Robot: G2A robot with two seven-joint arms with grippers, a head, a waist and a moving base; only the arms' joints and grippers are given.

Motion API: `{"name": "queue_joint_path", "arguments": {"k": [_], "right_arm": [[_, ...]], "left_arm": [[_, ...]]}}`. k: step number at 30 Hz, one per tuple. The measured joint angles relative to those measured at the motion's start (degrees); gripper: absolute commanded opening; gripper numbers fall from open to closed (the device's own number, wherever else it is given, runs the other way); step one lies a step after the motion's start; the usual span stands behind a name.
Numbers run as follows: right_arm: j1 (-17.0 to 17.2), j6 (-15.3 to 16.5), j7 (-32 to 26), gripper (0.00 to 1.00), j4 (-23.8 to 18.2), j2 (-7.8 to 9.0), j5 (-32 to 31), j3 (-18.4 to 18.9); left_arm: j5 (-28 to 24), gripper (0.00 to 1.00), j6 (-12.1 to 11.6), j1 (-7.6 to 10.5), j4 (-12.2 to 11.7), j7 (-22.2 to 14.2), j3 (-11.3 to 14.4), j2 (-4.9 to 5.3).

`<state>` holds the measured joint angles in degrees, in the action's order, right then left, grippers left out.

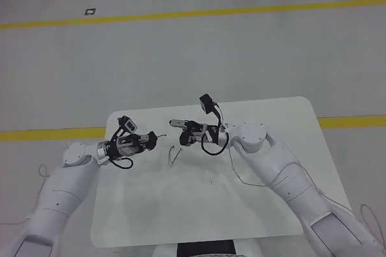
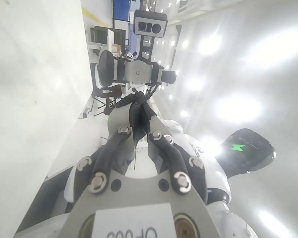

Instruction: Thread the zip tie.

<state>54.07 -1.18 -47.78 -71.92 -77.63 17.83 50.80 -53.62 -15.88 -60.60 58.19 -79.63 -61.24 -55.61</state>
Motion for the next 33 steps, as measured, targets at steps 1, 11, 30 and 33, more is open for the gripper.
{"name": "queue_joint_path", "arguments": {"k": [1,11,30,33], "right_arm": [[-0.60,0.33,0.29,1.00,0.97,-0.18,0.02,-0.31],[0.83,2.15,-2.17,1.00,1.92,-0.33,5.12,0.53],[-1.04,6.61,-11.29,1.00,9.63,-1.75,15.61,-0.39],[-0.66,7.37,-12.66,1.00,10.23,-1.90,18.03,0.01]], "left_arm": [[1.01,0.00,-1.12,0.46,-0.61,0.00,0.22,0.22],[3.05,0.00,-0.60,-0.12,0.50,1.71,1.00,0.06],[-1.82,0.00,0.31,0.44,-0.42,-0.01,3.65,-0.36],[-1.82,0.00,0.31,0.44,-0.42,-0.01,3.65,-0.36]]}}
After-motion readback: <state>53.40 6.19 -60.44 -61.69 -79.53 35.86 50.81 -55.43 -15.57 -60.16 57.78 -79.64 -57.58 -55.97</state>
